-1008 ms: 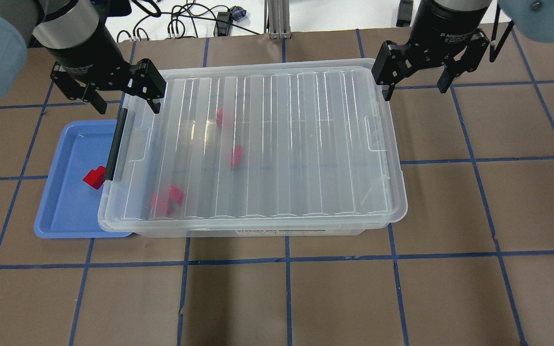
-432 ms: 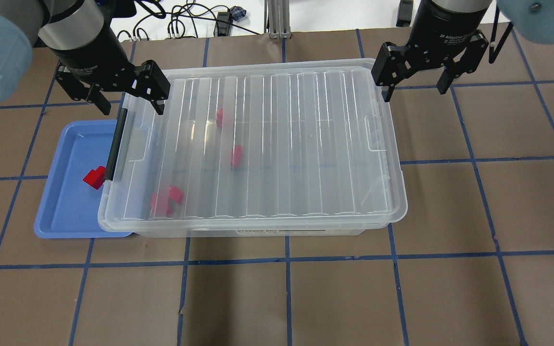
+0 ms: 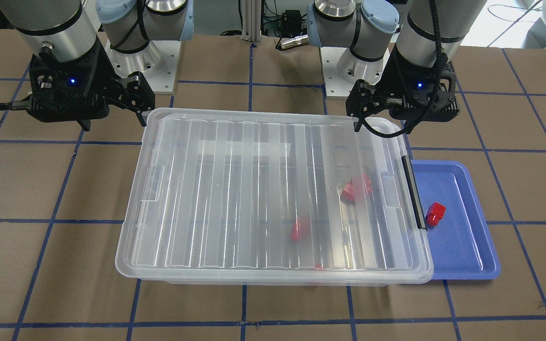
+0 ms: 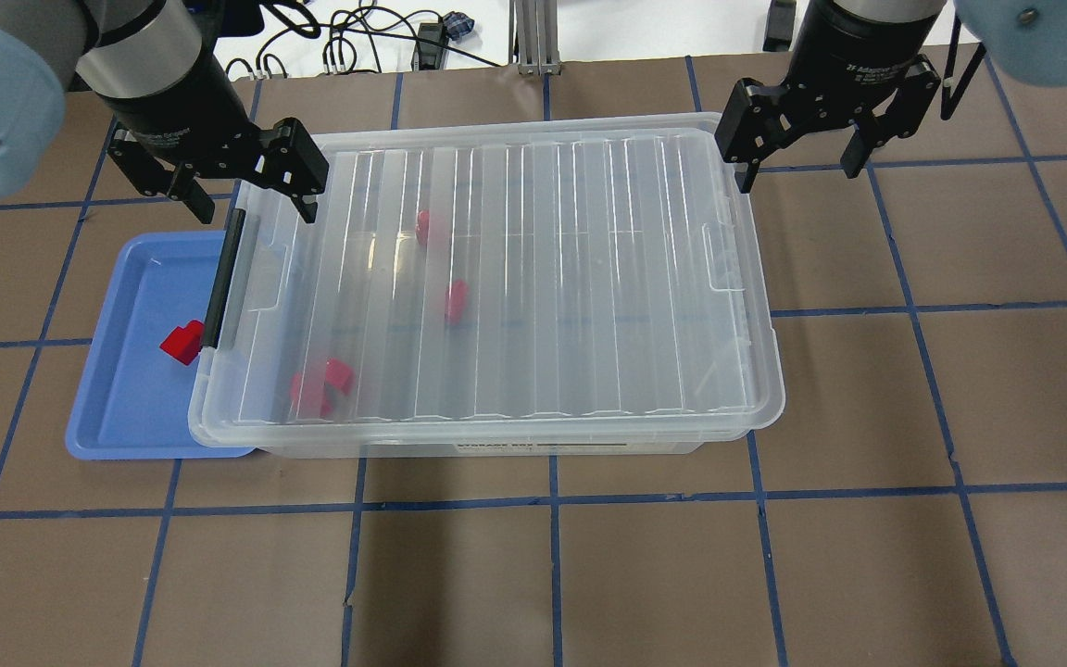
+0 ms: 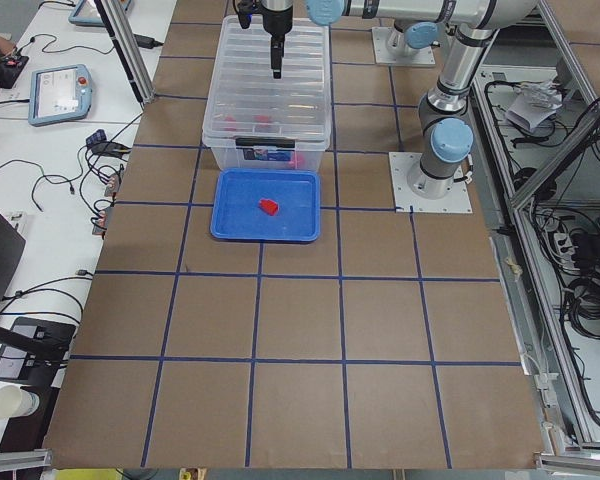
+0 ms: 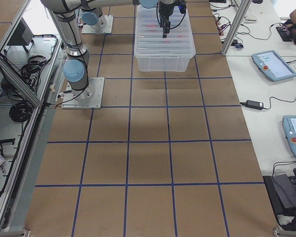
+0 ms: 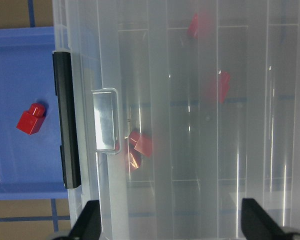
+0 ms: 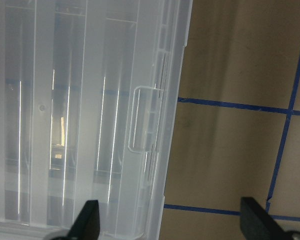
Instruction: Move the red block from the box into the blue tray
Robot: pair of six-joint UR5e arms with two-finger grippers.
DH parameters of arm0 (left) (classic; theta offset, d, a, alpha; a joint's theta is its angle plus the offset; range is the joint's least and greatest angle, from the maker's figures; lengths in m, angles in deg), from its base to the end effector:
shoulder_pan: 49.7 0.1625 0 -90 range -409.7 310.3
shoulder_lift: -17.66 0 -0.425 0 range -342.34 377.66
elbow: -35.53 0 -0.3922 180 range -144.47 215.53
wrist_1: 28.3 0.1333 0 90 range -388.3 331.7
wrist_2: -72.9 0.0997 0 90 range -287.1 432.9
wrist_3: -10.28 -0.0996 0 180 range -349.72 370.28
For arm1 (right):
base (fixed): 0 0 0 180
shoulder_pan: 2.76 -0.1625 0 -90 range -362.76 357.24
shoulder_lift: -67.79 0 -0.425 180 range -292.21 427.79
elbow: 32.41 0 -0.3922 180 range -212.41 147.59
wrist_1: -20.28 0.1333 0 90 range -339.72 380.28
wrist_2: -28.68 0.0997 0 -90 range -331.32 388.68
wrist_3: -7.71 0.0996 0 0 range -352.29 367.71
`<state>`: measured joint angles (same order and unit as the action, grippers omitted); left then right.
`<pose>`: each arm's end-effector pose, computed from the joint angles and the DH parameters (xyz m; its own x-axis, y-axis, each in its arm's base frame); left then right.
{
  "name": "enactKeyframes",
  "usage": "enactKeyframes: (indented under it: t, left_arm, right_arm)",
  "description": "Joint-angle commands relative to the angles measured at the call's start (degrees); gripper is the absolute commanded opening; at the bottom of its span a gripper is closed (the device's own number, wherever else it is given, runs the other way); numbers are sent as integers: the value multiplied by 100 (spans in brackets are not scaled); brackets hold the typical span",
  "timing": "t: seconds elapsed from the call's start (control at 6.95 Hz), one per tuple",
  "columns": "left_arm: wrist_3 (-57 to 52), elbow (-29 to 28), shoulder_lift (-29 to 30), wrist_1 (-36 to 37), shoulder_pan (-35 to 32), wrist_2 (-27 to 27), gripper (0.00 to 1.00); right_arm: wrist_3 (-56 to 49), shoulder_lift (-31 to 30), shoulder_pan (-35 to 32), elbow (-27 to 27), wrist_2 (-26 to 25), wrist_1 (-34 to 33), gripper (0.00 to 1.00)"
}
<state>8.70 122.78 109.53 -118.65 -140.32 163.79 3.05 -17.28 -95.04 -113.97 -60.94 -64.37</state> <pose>-0.1372 -0.5052 0.4946 -0.9991 0.0382 -0.0158 0.0384 0.9992 -0.0088 0.1547 -0.5187 0.5072 -0.9927 -0.1206 -0.0092 -0.1208 0.9922 0.0315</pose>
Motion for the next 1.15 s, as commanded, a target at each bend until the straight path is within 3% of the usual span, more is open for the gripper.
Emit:
enactKeyframes:
  t: [0.0, 1.01]
  left_arm:
    - [0, -7, 6, 0, 0, 0, 100]
    - [-17, -77, 51, -26, 9, 17, 100]
  right_arm:
    - [0, 0, 0, 0, -11, 18, 100]
    - [0, 0, 18, 0, -3, 19, 100]
